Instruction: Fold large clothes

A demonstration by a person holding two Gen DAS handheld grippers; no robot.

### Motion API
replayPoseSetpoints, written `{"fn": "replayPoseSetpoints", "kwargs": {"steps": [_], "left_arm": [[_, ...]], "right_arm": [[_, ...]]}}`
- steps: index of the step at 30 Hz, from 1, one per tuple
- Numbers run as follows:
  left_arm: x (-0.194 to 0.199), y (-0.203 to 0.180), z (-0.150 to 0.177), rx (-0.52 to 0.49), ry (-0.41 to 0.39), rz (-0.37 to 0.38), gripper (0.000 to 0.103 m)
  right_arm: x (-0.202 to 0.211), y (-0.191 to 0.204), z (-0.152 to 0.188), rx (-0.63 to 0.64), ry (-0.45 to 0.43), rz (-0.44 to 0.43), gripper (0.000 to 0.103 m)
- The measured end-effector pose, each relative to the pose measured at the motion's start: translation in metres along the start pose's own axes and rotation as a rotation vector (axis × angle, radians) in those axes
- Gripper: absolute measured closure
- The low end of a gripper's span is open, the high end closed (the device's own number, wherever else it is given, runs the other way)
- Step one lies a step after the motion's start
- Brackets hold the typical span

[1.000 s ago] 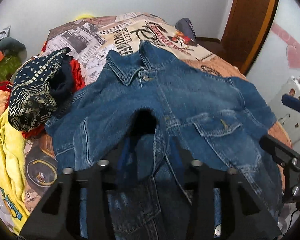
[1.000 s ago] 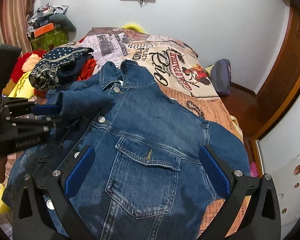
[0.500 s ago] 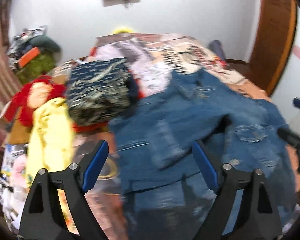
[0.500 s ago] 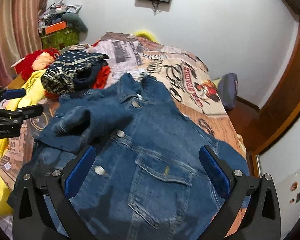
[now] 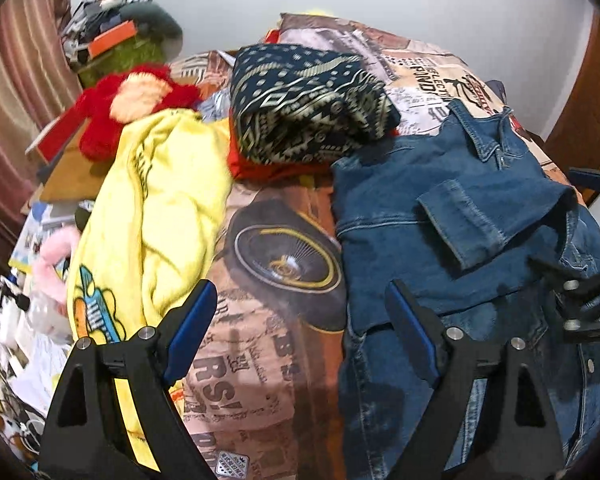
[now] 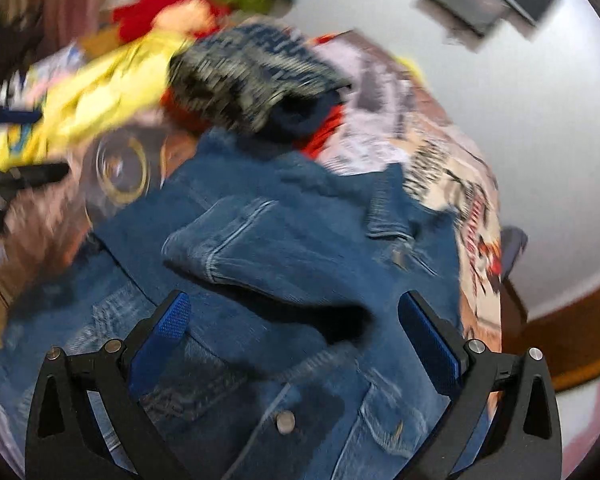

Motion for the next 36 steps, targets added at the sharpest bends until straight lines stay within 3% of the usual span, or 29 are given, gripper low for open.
{"fn": "replayPoseSetpoints", "kwargs": {"steps": [4, 8, 10, 12, 13, 15, 17, 23, 27, 36], "left_arm": [[-0.004, 0.007, 0.009, 0.023, 0.019, 0.006, 0.018], [-0.011, 0.011, 0.011, 0.037, 0.033, 0.004, 0.018], [-0.013, 0.013, 0.010, 0.043, 0.036, 0.005, 0.018], [-0.014, 0.013, 0.009, 0.045, 0.034, 0.005, 0.018], [-0.014, 0.013, 0.008, 0.045, 0.031, 0.004, 0.018], [-0.014, 0.011, 0.006, 0.040, 0.025, 0.001, 0.018], [-0.012, 0.009, 0.004, 0.033, 0.019, -0.003, 0.018], [-0.001, -0.002, -0.004, -0.002, -0.015, -0.012, 0.018], [0.008, -0.011, -0.013, -0.014, -0.036, -0.007, 0.018], [0.021, -0.045, -0.030, -0.051, -0.077, 0.020, 0.017]], "right_arm": [[-0.030, 0.007, 0.002, 0.091, 0.064, 0.011, 0.002], [-0.041, 0.008, -0.005, 0.087, 0.045, 0.007, 0.006], [-0.040, 0.011, -0.008, 0.095, 0.015, 0.005, 0.017], [-0.040, 0.017, -0.011, 0.096, -0.008, -0.012, 0.038], [-0.039, 0.020, -0.011, 0.082, -0.019, -0.025, 0.043], [-0.038, 0.024, -0.011, 0.024, -0.019, -0.064, 0.071], [-0.038, 0.023, -0.012, -0.030, -0.019, -0.085, 0.083], [-0.012, -0.014, -0.027, -0.196, -0.099, -0.058, 0.090], [0.016, -0.061, -0.029, -0.320, -0.151, -0.009, 0.091], [0.066, -0.144, 0.020, -0.570, -0.212, 0.089, 0.092]]}}
Point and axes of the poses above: each gripper's, at about its wrist camera, not at the fingertips, and x roughly against the way its jaws point, y to its left, z to its underside, the point moved 4 cm from there along -x, roughly the way its jaws point, and after that the axes turned 15 degrees about -y, right-handed, at the moved point
